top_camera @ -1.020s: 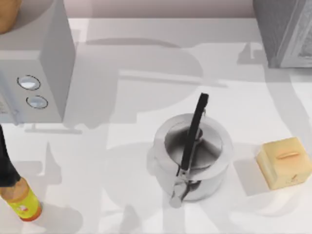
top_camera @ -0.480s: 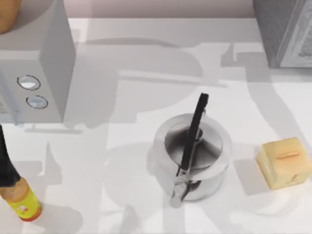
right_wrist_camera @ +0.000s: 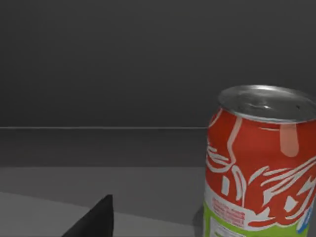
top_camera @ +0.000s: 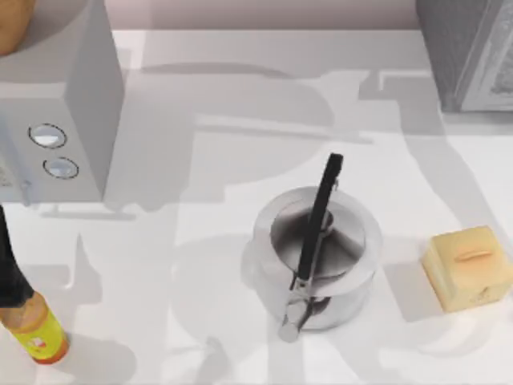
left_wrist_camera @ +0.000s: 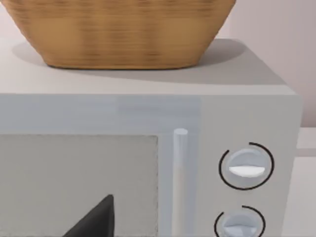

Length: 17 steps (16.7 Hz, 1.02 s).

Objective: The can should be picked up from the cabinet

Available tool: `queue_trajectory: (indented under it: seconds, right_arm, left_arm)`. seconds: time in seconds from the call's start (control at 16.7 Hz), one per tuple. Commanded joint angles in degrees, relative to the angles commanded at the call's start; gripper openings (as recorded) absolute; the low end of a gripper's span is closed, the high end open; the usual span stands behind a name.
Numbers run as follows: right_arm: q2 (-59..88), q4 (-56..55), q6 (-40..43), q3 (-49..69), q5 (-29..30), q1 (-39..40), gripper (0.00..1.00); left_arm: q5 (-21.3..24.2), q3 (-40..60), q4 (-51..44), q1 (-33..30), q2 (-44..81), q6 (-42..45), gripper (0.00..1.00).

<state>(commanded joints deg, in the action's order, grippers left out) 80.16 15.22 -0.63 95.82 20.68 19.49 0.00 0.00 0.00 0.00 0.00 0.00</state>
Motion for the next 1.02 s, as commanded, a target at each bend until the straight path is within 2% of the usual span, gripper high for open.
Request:
queue_trajectory:
  seconds: [0.24, 0.48, 1.02]
  right_arm:
    - [6.82, -1.26, -0.02, 5.35, -2.4, -2.5, 1.0]
    - [7.11, -1.32, -0.02, 5.63, -2.53, -2.63, 1.0]
    - [7.11, -1.32, -0.02, 5.63, -2.53, -2.63, 0.32]
  left_arm:
    - [0.0, 0.0, 0.0, 0.0, 0.0, 0.0, 1.0]
    - [0.0, 0.0, 0.0, 0.0, 0.0, 0.0, 1.0]
    - [0.0, 0.0, 0.0, 0.0, 0.0, 0.0, 1.0]
